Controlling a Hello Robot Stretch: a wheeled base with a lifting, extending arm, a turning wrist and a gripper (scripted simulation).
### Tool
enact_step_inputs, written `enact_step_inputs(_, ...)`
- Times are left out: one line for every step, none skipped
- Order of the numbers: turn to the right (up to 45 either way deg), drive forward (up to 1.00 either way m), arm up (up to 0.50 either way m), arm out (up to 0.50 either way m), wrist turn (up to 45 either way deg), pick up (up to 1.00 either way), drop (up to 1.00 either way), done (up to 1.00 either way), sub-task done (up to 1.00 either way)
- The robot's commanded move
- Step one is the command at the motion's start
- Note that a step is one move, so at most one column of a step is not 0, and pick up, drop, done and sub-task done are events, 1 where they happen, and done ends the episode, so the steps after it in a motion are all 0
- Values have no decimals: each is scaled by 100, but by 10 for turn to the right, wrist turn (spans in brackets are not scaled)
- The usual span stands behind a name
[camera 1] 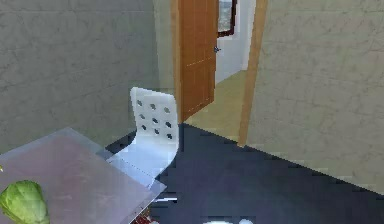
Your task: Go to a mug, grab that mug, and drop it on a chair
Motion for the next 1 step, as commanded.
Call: enact_step_inputs(-210,0,0,0,0,0,0,0,0)
